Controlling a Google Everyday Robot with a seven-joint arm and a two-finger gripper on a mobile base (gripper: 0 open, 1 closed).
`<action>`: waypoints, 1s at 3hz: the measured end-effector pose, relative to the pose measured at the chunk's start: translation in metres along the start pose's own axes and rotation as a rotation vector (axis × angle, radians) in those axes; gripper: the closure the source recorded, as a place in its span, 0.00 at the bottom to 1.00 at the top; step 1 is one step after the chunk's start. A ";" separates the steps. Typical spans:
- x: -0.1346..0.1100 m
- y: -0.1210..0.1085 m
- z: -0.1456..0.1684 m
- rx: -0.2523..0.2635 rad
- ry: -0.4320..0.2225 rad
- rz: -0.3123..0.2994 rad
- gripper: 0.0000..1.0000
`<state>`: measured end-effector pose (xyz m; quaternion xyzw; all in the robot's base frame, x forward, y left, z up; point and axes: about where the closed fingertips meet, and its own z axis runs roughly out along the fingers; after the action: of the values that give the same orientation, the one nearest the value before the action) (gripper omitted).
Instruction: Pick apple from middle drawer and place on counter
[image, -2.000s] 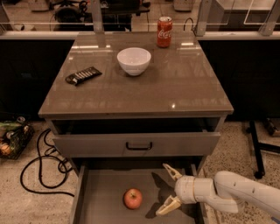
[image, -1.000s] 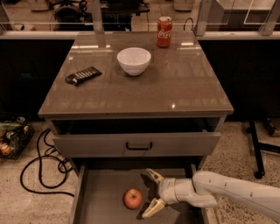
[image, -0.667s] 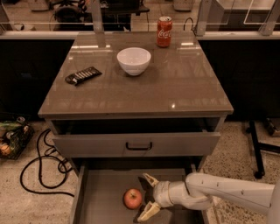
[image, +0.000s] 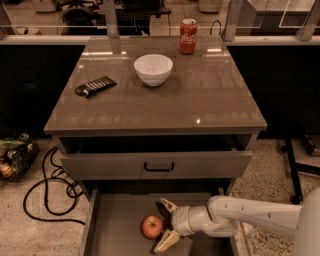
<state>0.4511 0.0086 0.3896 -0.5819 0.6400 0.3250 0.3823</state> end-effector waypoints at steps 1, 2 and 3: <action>0.003 -0.001 0.014 -0.021 -0.009 0.009 0.00; 0.006 -0.002 0.025 -0.035 -0.018 0.020 0.00; 0.005 -0.001 0.026 -0.038 -0.020 0.019 0.24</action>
Offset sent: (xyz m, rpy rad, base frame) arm 0.0071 0.0193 -0.0239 0.0259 0.0424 0.0212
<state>0.4544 0.0281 0.3721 -0.5797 0.6355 0.3465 0.3741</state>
